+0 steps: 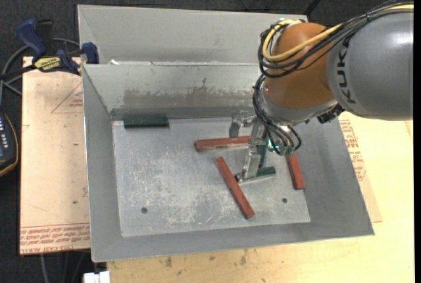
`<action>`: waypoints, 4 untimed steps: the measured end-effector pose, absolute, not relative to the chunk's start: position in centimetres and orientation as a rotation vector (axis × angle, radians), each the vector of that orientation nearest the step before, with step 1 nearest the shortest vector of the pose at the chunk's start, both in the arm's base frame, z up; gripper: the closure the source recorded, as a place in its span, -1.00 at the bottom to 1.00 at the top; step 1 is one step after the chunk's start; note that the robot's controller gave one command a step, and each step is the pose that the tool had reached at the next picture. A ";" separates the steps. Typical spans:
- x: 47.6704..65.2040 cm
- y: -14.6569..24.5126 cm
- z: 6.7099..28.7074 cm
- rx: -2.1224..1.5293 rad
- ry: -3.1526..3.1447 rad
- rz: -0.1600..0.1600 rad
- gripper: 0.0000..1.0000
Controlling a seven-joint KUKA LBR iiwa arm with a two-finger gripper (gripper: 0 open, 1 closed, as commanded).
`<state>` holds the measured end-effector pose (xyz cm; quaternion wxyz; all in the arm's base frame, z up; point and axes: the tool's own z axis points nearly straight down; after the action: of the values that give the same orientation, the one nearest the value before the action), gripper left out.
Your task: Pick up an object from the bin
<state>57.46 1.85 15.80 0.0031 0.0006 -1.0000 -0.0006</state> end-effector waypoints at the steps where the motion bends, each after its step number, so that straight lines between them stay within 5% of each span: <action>1: 61.6 -1.4 7.6 -0.408 -3.115 -0.002 -1.00; 2: 62.1 -1.2 7.0 -0.464 -3.109 -0.003 -1.00; 3: 62.2 -1.2 7.1 -0.465 -3.111 -0.002 1.00; 4: 61.2 -0.9 22.7 0.382 -3.128 0.001 1.00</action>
Offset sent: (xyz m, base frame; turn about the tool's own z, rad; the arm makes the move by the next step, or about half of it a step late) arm 0.0412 -0.0329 -0.0809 0.2629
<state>61.24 -0.89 22.75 -0.0047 0.1213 -0.9926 0.0002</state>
